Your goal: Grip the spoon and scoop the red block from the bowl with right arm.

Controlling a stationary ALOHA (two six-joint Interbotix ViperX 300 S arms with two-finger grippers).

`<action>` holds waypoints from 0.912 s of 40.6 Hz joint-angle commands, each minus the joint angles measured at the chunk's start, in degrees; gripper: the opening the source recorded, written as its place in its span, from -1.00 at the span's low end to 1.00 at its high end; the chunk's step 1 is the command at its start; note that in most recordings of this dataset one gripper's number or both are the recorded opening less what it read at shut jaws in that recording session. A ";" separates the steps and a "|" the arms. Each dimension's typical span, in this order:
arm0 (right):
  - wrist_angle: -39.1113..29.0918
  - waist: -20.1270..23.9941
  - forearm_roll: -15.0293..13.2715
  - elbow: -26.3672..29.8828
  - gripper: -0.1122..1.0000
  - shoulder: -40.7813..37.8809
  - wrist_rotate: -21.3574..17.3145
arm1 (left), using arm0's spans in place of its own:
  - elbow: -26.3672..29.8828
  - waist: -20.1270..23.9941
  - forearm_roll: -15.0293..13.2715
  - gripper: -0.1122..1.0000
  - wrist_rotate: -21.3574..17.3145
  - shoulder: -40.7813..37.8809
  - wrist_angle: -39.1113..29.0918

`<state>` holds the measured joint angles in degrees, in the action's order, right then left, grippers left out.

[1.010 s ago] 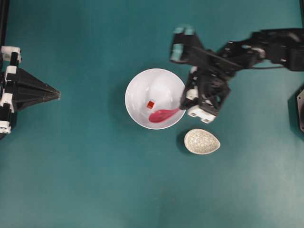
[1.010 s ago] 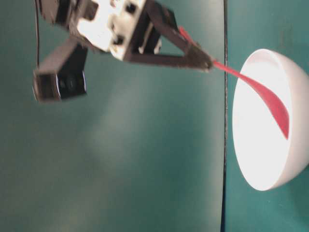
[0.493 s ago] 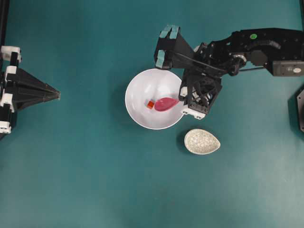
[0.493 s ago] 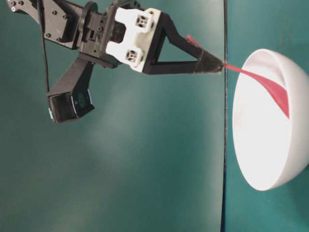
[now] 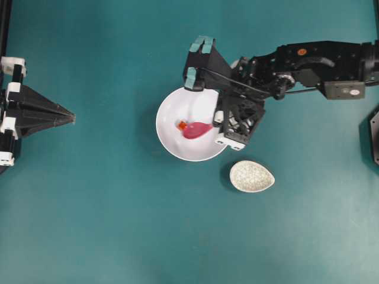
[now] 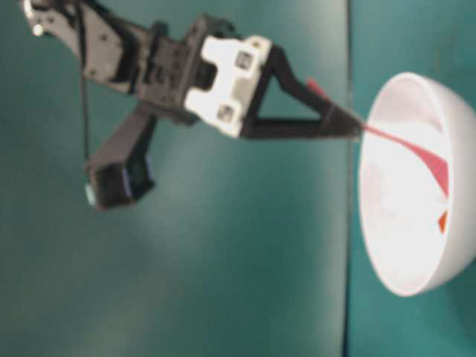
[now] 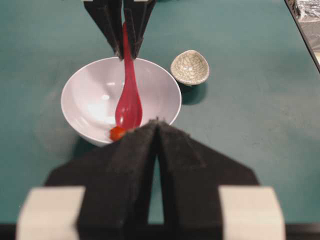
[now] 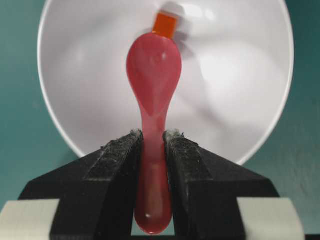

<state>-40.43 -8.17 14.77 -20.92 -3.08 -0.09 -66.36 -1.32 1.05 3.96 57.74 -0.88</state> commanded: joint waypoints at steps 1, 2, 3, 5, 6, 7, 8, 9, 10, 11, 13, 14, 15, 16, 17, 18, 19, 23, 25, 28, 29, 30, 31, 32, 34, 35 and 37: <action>1.85 0.09 -0.09 2.46 -0.38 0.09 -0.26 | 1.41 -0.18 0.18 -0.80 -0.09 -0.44 0.26; 2.29 0.09 -0.09 2.72 -0.38 -0.18 -0.26 | 1.41 -0.18 0.18 -0.80 -0.09 -0.44 0.26; 2.55 0.09 -0.09 2.90 -0.38 -0.26 -0.26 | 1.41 -0.18 0.18 -0.80 -0.09 -0.44 0.26; 3.25 0.09 -0.09 3.25 -0.38 -0.62 -0.26 | 1.41 -0.18 0.18 -0.80 -0.09 -0.44 0.26; 3.69 0.09 -0.09 3.43 -0.38 -0.70 -0.26 | 1.41 -0.18 0.18 -0.80 -0.09 -0.44 0.26; 3.87 0.09 -0.18 3.52 -0.38 -0.70 -0.26 | 1.41 -0.18 0.18 -0.80 -0.09 -0.44 0.26; 3.87 0.09 -0.18 3.52 -0.38 -0.70 -0.35 | 1.41 -0.18 0.18 -0.80 -0.09 -0.44 0.26; 3.78 0.09 -0.18 3.52 -0.38 -0.70 -0.35 | 1.41 -0.18 0.18 -0.80 -0.09 -0.44 0.26; 3.60 0.09 -0.09 3.43 -0.38 -0.70 -0.44 | 1.41 -0.09 0.18 -0.80 -0.09 -0.44 0.26; 3.43 0.09 -0.18 3.34 -0.38 -0.70 -0.53 | 1.41 -0.18 0.18 -0.80 -0.09 -0.44 0.26; 2.55 0.09 -0.09 3.08 -0.38 -0.44 -1.05 | 1.41 -0.18 0.09 -0.80 0.00 -0.44 0.26; 2.11 0.09 -0.09 2.99 -0.38 -0.35 -1.32 | 1.41 -0.18 0.18 -0.80 0.00 -0.44 0.26; 1.14 0.09 0.00 2.90 -0.38 -0.26 -1.85 | 1.49 -0.18 0.18 -0.80 -0.09 -0.44 0.26; 0.53 0.09 0.00 2.81 -0.38 0.00 -2.20 | 1.41 -0.18 0.09 -0.80 0.00 -0.44 0.26; -0.26 0.09 -0.09 2.72 -0.38 0.09 -2.64 | 1.49 -0.18 0.09 -0.80 0.00 -0.44 0.26; -1.23 0.09 -0.09 2.72 -0.38 0.35 -3.16 | 1.41 -0.18 0.18 -0.80 0.00 -0.44 0.26; -1.93 0.09 -0.09 2.64 -0.38 0.53 -3.60 | 1.41 -0.18 0.09 -0.80 0.00 -0.35 0.26; -4.13 0.09 0.00 2.64 -0.38 2.02 -4.92 | 1.41 -0.18 0.18 -0.80 -0.09 -0.44 0.26; -4.66 0.09 -0.09 2.64 -0.38 2.90 -5.27 | 1.32 -0.18 0.09 -0.80 -0.09 -0.44 0.26; -5.19 0.09 -0.09 2.72 -0.38 4.13 -5.45 | 1.41 -0.18 0.18 -0.80 -0.09 -0.44 0.26; -5.27 0.09 0.00 2.72 -0.38 4.66 -5.54 | 1.32 -0.18 0.18 -0.80 -0.09 -0.44 0.26; -5.36 0.09 0.09 2.72 -0.38 5.10 -5.63 | 1.32 -0.18 0.18 -0.80 -0.09 -0.44 0.26; -5.54 0.09 0.09 2.72 -0.38 5.36 -5.63 | 1.32 -0.18 0.09 -0.80 -0.09 -0.44 0.26; -5.89 0.09 0.09 2.72 -0.38 5.71 -5.71 | 1.32 -0.18 0.18 -0.80 -0.09 -0.44 0.26; -7.03 0.09 0.18 2.72 -0.38 6.15 -6.15 | 1.32 -0.18 0.18 -0.80 -0.09 -0.44 0.26; -7.73 0.09 0.26 2.72 -0.38 6.24 -6.33 | 1.23 -0.18 0.09 -0.80 -0.09 -0.44 0.26; -9.58 0.09 0.18 2.72 -0.38 6.42 -6.94 | 1.23 -0.18 0.18 -0.80 -0.09 -0.44 0.26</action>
<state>-48.08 -8.17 14.77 -19.07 1.49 -6.50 -66.36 -1.32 1.05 3.96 57.74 -0.88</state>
